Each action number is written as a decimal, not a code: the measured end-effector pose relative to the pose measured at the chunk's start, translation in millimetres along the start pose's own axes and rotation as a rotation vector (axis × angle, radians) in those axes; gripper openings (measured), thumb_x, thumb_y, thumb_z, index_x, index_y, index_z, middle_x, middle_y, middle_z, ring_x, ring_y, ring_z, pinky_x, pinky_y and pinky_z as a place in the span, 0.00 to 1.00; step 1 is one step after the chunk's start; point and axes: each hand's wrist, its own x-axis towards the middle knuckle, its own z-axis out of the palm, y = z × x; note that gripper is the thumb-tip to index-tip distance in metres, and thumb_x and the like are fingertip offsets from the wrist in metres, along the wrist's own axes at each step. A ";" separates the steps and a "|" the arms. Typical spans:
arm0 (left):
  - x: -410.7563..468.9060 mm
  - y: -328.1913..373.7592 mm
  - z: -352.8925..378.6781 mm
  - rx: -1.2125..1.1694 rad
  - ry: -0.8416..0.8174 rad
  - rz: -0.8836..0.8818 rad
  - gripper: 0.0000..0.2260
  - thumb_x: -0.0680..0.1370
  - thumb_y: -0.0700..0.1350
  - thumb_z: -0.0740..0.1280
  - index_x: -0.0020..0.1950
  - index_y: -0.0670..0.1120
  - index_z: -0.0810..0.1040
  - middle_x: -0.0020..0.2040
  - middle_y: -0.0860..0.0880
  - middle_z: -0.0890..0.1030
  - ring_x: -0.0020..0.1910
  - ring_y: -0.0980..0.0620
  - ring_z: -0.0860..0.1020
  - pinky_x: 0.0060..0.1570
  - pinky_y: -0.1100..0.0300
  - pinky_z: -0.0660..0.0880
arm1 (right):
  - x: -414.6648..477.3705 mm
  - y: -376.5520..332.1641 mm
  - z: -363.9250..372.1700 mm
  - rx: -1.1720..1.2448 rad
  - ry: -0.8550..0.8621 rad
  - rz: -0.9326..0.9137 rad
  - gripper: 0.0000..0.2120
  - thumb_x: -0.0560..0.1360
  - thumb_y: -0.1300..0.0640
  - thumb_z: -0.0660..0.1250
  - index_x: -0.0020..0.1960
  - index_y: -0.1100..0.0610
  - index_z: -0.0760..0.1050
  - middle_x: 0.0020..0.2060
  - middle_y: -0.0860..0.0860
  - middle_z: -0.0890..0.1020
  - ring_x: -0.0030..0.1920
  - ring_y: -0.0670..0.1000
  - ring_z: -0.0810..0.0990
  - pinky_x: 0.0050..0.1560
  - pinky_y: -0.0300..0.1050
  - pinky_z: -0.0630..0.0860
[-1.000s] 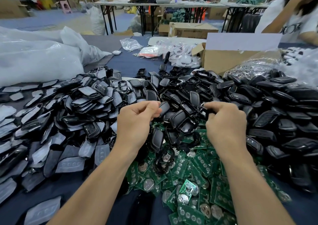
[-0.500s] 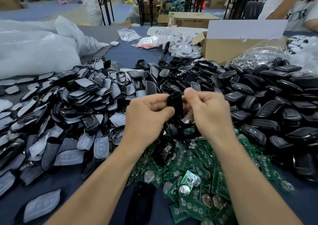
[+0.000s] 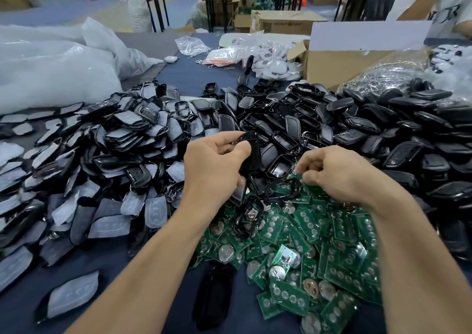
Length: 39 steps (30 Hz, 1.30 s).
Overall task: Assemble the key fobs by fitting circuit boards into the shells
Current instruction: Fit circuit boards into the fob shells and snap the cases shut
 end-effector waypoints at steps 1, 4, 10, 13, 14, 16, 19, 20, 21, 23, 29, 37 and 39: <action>1.1 -0.5 -0.6 -0.004 -0.002 0.002 0.07 0.79 0.43 0.75 0.57 0.48 0.86 0.38 0.51 0.87 0.19 0.52 0.76 0.20 0.65 0.70 | 0.1 1.3 -0.9 0.026 -0.021 -0.011 0.09 0.79 0.59 0.73 0.45 0.45 0.82 0.35 0.45 0.80 0.31 0.42 0.75 0.34 0.40 0.69; 3.3 -2.3 -1.9 -0.036 -0.024 0.008 0.09 0.79 0.41 0.74 0.59 0.46 0.84 0.37 0.50 0.87 0.20 0.51 0.77 0.20 0.63 0.71 | 2.7 6.8 -1.1 0.147 0.038 -0.014 0.10 0.75 0.61 0.76 0.42 0.46 0.85 0.31 0.44 0.81 0.24 0.39 0.72 0.32 0.36 0.69; 2.3 -0.2 -0.2 -0.157 -0.064 -0.023 0.11 0.80 0.37 0.73 0.59 0.51 0.80 0.39 0.56 0.87 0.24 0.48 0.81 0.25 0.63 0.77 | 3.7 8.5 -0.6 0.422 0.212 -0.022 0.13 0.79 0.62 0.72 0.38 0.49 0.86 0.32 0.50 0.85 0.33 0.50 0.75 0.36 0.50 0.75; 4.7 -1.4 -1.4 -0.157 -0.066 -0.029 0.14 0.80 0.38 0.73 0.63 0.49 0.79 0.41 0.55 0.87 0.25 0.47 0.82 0.25 0.62 0.77 | 6.1 4.9 3.9 0.533 0.280 -0.051 0.13 0.81 0.62 0.69 0.40 0.52 0.84 0.37 0.58 0.85 0.37 0.55 0.72 0.41 0.53 0.70; 5.0 -2.5 -1.7 -0.142 -0.071 -0.027 0.14 0.80 0.38 0.73 0.64 0.48 0.80 0.41 0.55 0.87 0.25 0.47 0.82 0.25 0.62 0.77 | 6.5 2.5 7.1 0.562 0.290 -0.060 0.12 0.81 0.62 0.68 0.41 0.52 0.84 0.34 0.55 0.83 0.36 0.54 0.71 0.40 0.52 0.68; 4.7 -4.7 -1.5 -0.096 -0.082 -0.018 0.16 0.80 0.38 0.73 0.67 0.46 0.80 0.39 0.59 0.87 0.25 0.47 0.83 0.26 0.62 0.78 | 7.1 -3.7 13.4 0.626 0.309 -0.076 0.11 0.81 0.62 0.68 0.42 0.53 0.83 0.30 0.45 0.81 0.33 0.49 0.72 0.38 0.48 0.69; 4.1 -5.9 -0.1 -0.049 -0.096 0.002 0.17 0.79 0.39 0.74 0.67 0.49 0.79 0.38 0.58 0.87 0.26 0.44 0.83 0.26 0.60 0.79 | 7.8 -15.9 22.5 0.747 0.291 -0.107 0.12 0.80 0.64 0.68 0.46 0.50 0.84 0.29 0.42 0.79 0.30 0.44 0.71 0.37 0.42 0.68; 3.9 -6.2 0.5 -0.043 -0.105 0.005 0.16 0.79 0.39 0.74 0.65 0.52 0.79 0.38 0.55 0.87 0.26 0.44 0.84 0.25 0.60 0.79 | 7.7 -19.8 24.7 0.781 0.264 -0.121 0.13 0.80 0.66 0.67 0.50 0.48 0.84 0.29 0.42 0.78 0.30 0.46 0.71 0.35 0.42 0.68; 4.0 -7.0 1.1 -0.038 -0.115 0.010 0.15 0.79 0.40 0.74 0.62 0.54 0.79 0.38 0.54 0.87 0.26 0.44 0.84 0.25 0.59 0.79 | 7.1 -23.0 26.2 0.810 0.233 -0.140 0.16 0.80 0.67 0.67 0.53 0.47 0.85 0.29 0.43 0.77 0.30 0.47 0.71 0.33 0.41 0.68; 4.2 -7.8 1.0 -0.023 -0.130 0.026 0.14 0.79 0.40 0.73 0.55 0.59 0.79 0.37 0.52 0.87 0.26 0.45 0.84 0.25 0.60 0.78 | 5.5 -27.8 28.6 0.859 0.182 -0.175 0.19 0.79 0.69 0.66 0.55 0.48 0.85 0.31 0.48 0.77 0.29 0.46 0.72 0.30 0.36 0.70; 5.9 -10.4 -1.8 -0.022 -0.115 0.013 0.13 0.79 0.40 0.73 0.62 0.53 0.80 0.39 0.50 0.88 0.29 0.43 0.85 0.28 0.57 0.80 | 3.4 -35.3 33.6 1.008 0.158 -0.097 0.12 0.78 0.72 0.65 0.51 0.57 0.80 0.35 0.54 0.82 0.28 0.51 0.79 0.26 0.39 0.73; 2.6 -6.6 -4.6 0.136 -0.140 0.042 0.04 0.77 0.44 0.75 0.44 0.53 0.86 0.35 0.51 0.86 0.27 0.50 0.83 0.28 0.60 0.79 | 9.0 -30.4 39.9 0.945 0.128 -0.152 0.22 0.72 0.72 0.67 0.54 0.49 0.86 0.27 0.52 0.78 0.27 0.49 0.74 0.28 0.37 0.70; 2.0 -5.3 -3.9 0.138 -0.159 0.052 0.06 0.76 0.42 0.74 0.41 0.53 0.86 0.33 0.51 0.86 0.26 0.52 0.82 0.28 0.61 0.78 | 10.5 -31.1 41.1 0.928 0.147 -0.161 0.20 0.72 0.71 0.68 0.49 0.48 0.88 0.26 0.51 0.78 0.27 0.48 0.73 0.29 0.36 0.70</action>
